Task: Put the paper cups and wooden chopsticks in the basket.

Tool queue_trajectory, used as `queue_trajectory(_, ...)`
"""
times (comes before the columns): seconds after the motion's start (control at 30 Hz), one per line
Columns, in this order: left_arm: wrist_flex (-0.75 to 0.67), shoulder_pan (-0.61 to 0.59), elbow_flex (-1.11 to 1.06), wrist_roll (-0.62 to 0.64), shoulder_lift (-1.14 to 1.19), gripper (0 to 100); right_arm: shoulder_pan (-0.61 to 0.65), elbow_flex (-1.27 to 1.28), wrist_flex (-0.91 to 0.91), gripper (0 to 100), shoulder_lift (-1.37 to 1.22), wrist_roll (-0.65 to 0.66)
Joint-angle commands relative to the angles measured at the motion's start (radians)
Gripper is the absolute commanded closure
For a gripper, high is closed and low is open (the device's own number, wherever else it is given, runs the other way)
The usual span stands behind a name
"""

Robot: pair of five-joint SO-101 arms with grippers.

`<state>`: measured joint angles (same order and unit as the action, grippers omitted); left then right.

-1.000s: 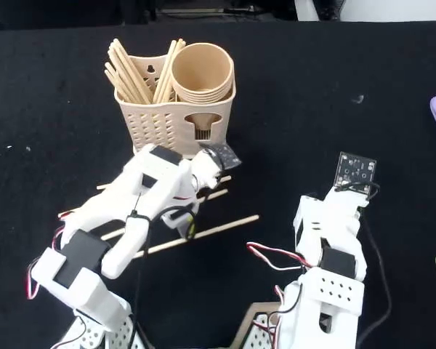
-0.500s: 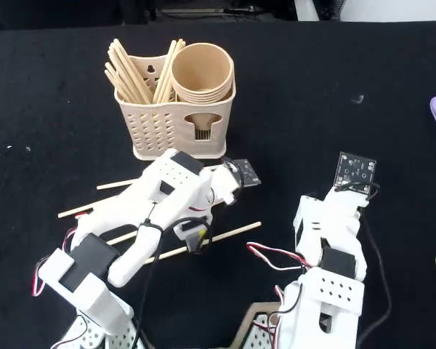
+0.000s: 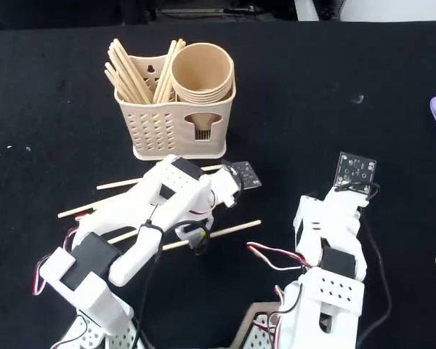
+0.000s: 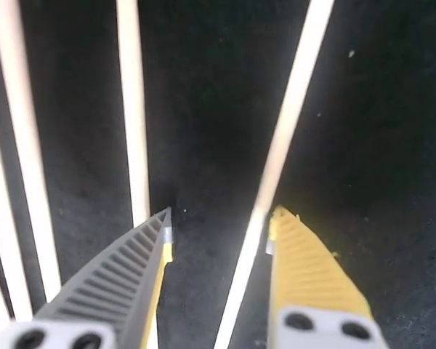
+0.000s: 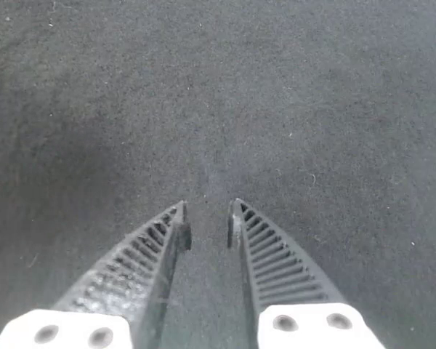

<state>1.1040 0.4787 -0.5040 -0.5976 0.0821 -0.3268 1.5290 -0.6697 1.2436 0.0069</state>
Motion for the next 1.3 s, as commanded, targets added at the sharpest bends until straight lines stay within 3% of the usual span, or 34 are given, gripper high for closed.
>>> queue_trajectory(0.0,0.069,-0.004,0.081,-0.009,-0.023,80,0.011,-0.033,0.025,90.2,0.024,0.012)
queue_trajectory(0.3,0.135,-0.022,0.196,-0.011,-0.021,88,0.011,-0.033,0.023,90.2,0.024,0.012)
queue_trajectory(0.63,0.091,-0.145,0.203,-0.048,-0.011,78,0.011,-0.033,0.023,90.1,0.024,0.012)
queue_trajectory(1.0,0.095,-0.15,0.206,-0.049,-0.009,78,0.011,-0.033,0.023,90.1,0.024,0.012)
queue_trajectory(1.27,0.011,-0.084,0.054,-0.046,-0.009,78,0.011,-0.033,0.023,90.1,0.024,0.012)
